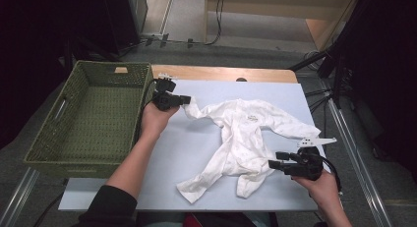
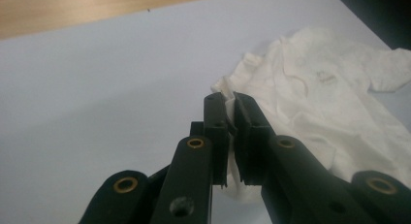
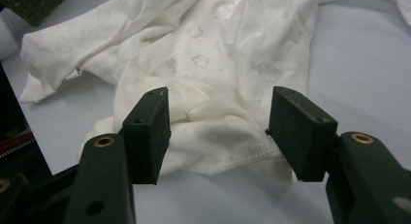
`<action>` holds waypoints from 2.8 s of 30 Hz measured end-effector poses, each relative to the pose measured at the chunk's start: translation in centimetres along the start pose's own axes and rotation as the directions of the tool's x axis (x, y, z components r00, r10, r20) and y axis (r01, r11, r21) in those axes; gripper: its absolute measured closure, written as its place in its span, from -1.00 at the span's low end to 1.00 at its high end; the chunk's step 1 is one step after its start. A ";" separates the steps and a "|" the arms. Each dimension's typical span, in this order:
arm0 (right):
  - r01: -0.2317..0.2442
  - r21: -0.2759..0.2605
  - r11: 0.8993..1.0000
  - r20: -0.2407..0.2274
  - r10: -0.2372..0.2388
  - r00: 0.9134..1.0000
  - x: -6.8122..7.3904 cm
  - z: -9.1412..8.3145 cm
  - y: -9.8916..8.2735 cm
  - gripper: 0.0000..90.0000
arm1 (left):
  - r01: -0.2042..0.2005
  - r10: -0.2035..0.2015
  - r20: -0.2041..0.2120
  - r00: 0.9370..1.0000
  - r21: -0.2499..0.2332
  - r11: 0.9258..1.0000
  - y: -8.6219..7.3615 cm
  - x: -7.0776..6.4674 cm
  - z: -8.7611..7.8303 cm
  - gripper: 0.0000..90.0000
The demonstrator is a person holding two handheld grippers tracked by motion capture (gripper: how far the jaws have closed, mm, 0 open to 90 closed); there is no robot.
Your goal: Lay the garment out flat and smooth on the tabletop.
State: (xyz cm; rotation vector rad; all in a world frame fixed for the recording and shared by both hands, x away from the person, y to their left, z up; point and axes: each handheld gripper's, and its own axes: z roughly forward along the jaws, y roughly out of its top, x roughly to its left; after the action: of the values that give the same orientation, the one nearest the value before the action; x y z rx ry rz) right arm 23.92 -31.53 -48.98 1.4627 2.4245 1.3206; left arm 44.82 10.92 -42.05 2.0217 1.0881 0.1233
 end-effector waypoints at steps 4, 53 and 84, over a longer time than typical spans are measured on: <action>0.001 -0.002 1.000 0.000 -0.001 1.000 0.0 0.0 0.0 -0.14 | -0.028 0.027 -0.022 0.999 -0.017 0.999 0.8 -0.3 -1.1 0.88; 0.018 -0.061 0.998 0.031 -0.017 0.999 -3.8 0.5 4.4 -0.18 | -0.003 -0.001 0.112 0.994 0.030 1.000 0.0 -0.5 2.7 0.01; -0.044 -0.057 0.997 0.141 0.051 0.989 -11.0 0.9 6.6 -0.18 | -0.110 0.102 0.080 0.992 0.109 0.988 -1.8 1.0 8.1 -0.02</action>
State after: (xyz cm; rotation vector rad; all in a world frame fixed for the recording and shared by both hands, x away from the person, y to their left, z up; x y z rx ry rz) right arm 35.20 -37.72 -49.38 1.5532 2.2622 1.2331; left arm 47.78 7.20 -48.98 2.1684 0.9599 0.0416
